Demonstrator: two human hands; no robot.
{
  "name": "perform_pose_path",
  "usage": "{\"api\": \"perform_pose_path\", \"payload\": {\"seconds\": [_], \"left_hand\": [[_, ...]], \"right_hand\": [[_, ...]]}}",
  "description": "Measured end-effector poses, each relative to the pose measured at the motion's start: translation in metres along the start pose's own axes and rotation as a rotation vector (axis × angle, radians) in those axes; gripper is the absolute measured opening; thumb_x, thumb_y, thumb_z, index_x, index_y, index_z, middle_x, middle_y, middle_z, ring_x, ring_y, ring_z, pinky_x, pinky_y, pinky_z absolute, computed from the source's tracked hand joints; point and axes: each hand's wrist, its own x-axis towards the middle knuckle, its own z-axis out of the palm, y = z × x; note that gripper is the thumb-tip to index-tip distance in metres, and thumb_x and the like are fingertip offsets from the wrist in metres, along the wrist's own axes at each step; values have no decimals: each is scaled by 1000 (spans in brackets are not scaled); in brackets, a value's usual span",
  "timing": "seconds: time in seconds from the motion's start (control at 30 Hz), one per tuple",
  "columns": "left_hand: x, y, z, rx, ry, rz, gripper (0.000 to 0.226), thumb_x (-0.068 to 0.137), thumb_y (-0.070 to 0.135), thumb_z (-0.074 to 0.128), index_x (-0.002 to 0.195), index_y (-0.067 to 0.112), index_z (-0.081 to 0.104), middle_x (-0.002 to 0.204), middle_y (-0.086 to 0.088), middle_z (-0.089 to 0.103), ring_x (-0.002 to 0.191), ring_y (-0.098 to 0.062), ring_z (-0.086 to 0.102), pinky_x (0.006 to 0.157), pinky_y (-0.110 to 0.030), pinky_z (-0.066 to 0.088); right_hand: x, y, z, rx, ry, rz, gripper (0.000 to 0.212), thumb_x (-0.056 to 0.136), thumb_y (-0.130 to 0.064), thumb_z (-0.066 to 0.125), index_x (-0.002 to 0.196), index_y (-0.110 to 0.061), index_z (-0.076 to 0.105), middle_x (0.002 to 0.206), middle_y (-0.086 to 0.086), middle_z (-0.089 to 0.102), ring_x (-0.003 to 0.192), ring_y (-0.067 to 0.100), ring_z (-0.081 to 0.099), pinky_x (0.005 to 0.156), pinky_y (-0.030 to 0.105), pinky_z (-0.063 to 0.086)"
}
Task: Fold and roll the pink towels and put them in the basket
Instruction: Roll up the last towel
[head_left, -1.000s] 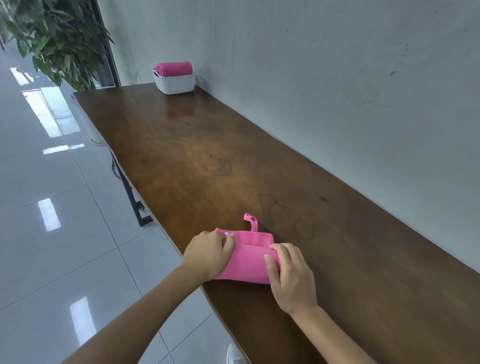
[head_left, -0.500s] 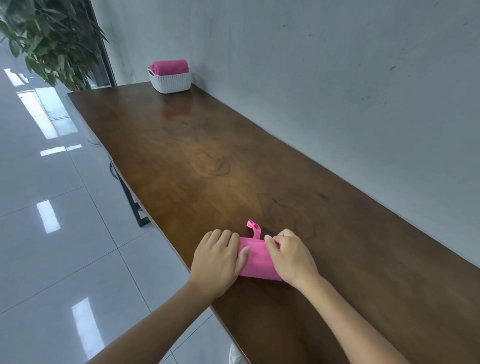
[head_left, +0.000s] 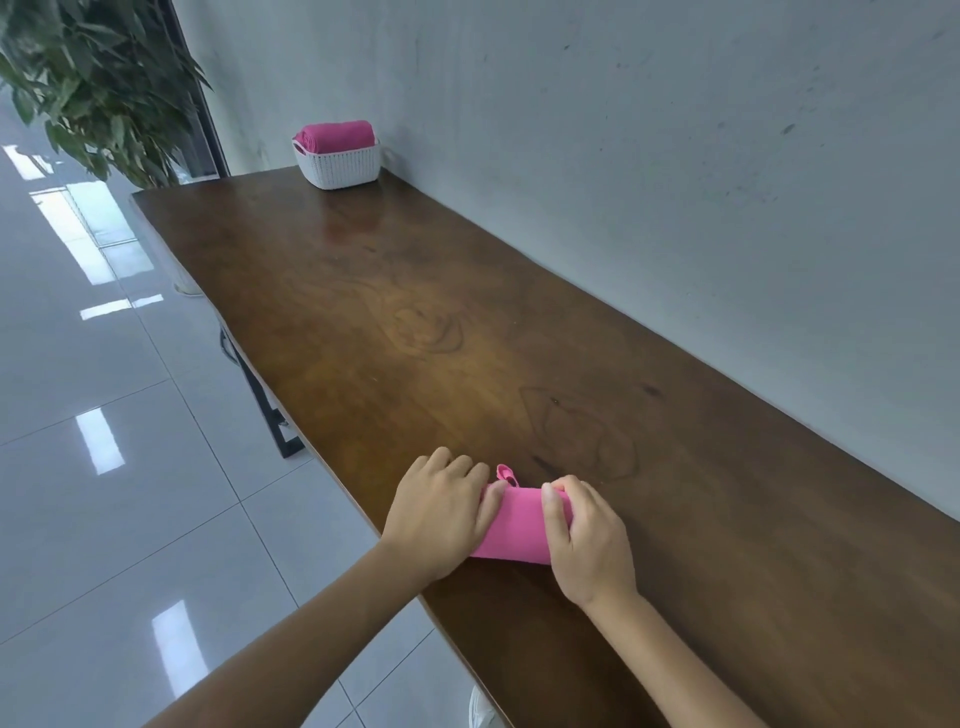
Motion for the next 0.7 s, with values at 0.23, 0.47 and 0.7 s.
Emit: {"api": "perform_pose_path", "payload": {"seconds": [0.23,0.47,0.7], "left_hand": [[-12,-2,-4,24,-66,330,93,84,89,27,135,15,53,125,-3,60,101,-23,59,85,-39,49],[-15,9,-9,66,-142,306,97,69,93,47,133,20,46,113,0,61,92,-20,59,77,-35,50],[-1,-3,-13,-66,-146,147,90,65,97,44,126,31,50,104,8,64,88,-14,63,74,-32,52]], "right_hand": [[26,-25,-17,-22,-411,364,53,103,-55,27,76,-20,58,80,2,62,71,16,59,56,28,38],[33,-37,-13,-91,-574,651,71,98,-67,23,102,-9,64,92,12,68,77,27,69,66,34,58],[29,-42,-31,327,-498,720,80,92,-80,18,102,-16,64,95,7,71,87,21,72,77,34,61]]}}
